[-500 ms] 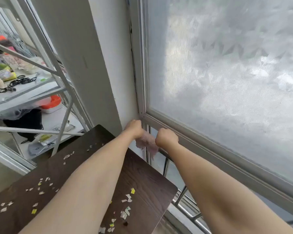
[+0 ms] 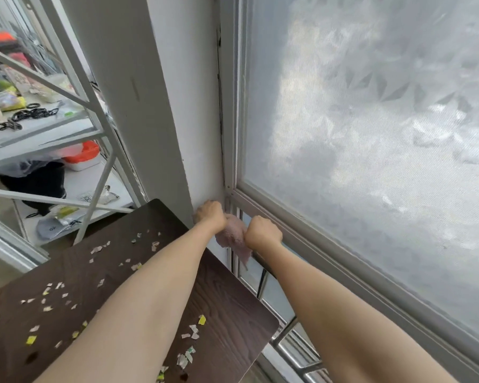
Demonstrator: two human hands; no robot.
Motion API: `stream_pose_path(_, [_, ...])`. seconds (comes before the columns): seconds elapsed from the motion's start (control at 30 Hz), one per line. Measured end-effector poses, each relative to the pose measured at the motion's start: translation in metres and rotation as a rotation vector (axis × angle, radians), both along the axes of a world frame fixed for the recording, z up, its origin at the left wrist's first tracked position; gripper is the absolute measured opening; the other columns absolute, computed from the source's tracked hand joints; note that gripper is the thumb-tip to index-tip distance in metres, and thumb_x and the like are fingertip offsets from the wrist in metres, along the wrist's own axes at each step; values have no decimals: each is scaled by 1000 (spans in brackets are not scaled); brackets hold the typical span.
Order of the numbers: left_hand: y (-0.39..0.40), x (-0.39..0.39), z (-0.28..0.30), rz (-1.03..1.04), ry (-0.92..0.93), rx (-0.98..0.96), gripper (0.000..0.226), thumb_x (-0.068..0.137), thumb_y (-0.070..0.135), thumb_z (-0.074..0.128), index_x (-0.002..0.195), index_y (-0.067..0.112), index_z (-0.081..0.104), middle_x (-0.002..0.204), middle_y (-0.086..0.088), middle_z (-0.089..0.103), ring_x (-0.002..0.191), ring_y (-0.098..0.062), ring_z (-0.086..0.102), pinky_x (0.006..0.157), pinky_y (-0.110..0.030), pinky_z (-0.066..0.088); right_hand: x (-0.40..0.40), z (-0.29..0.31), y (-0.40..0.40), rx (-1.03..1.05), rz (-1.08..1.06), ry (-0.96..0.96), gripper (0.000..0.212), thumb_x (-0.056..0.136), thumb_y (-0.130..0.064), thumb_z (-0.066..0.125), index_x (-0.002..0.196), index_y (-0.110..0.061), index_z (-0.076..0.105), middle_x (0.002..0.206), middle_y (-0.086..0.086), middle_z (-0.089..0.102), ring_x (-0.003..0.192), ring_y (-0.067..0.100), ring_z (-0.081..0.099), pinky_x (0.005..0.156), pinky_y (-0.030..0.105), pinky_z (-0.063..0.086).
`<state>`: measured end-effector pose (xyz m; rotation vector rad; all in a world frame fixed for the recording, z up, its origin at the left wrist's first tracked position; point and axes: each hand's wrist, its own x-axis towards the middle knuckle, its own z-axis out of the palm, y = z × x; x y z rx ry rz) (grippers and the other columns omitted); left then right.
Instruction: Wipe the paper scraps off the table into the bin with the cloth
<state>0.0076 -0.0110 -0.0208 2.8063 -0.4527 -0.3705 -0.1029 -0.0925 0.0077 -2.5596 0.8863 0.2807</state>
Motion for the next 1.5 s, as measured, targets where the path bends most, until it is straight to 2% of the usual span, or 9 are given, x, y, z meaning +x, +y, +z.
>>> stream_pose_path(0.27, [57, -11, 35, 41, 191, -474, 18, 78, 22, 67, 77, 12, 52, 82, -6, 53, 75, -20, 50, 65, -31, 41, 28, 17, 11, 193, 35, -173, 41, 84, -39, 56, 57, -17, 36, 62, 1, 46, 69, 24, 50, 57, 29, 42])
stream_pose_path(0.5, [151, -16, 63, 133, 283, -518, 51, 83, -9, 42, 123, 20, 58, 101, -8, 59, 75, -16, 55, 58, -20, 44, 36, 45, 61, 449, 244, -184, 41, 89, -11, 56, 129, -17, 52, 127, 11, 59, 108, 25, 59, 91, 32, 52])
stream_pose_path(0.6, [191, -22, 75, 198, 256, -521, 50, 84, -10, 39, 122, 12, 61, 134, -9, 52, 119, -21, 49, 85, -24, 46, 40, 55, 95, 511, 343, -142, 44, 89, 2, 47, 129, -13, 58, 134, 9, 55, 121, 25, 54, 94, 22, 46])
stream_pose_path(0.77, [252, -35, 93, 275, 226, -533, 48, 83, 0, 56, 130, 8, 51, 133, -6, 51, 117, -18, 49, 91, -24, 40, 48, 67, 158, 560, 374, -234, 34, 86, -10, 59, 120, -6, 63, 124, 12, 64, 111, 25, 60, 95, 29, 49])
stream_pose_path(0.97, [323, -37, 97, 335, 74, -430, 34, 73, 5, 63, 105, 16, 66, 89, -5, 68, 76, -21, 63, 63, -32, 52, 56, 86, 225, 318, 501, -261, 35, 78, -3, 53, 110, -2, 67, 107, 17, 70, 101, 31, 65, 88, 37, 55])
stream_pose_path(1.1, [357, -47, 114, 317, -24, -446, 4, 78, 7, 63, 80, 4, 64, 66, -3, 47, 58, -14, 43, 50, -24, 28, 63, 90, 254, 242, 582, -254, 14, 77, -15, 61, 81, -4, 68, 79, 10, 69, 74, 26, 62, 66, 35, 54])
stream_pose_path(1.23, [392, -47, 127, 313, 31, -517, 30, 78, 19, 70, 56, 18, 49, 62, 5, 40, 58, -13, 38, 55, -26, 26, 76, 98, 266, 349, 606, -220, 25, 79, -27, 62, 60, -17, 52, 59, -1, 47, 58, 16, 45, 49, 25, 33])
stream_pose_path(1.33, [411, -50, 132, 366, 165, -673, 4, 83, 20, 65, 85, 17, 66, 81, 3, 49, 79, -12, 48, 77, -29, 41, 82, 100, 272, 568, 550, -199, 22, 82, -32, 64, 75, -12, 57, 63, -3, 48, 57, 11, 43, 50, 21, 32])
stream_pose_path(1.5, [418, -52, 123, 486, 400, -1105, 28, 95, 17, 48, 122, 12, 55, 113, -14, 67, 106, -27, 63, 92, -44, 51, 93, 85, 289, 920, 336, -211, 48, 81, -36, 66, 114, -2, 62, 101, 10, 71, 90, 23, 68, 82, 37, 56])
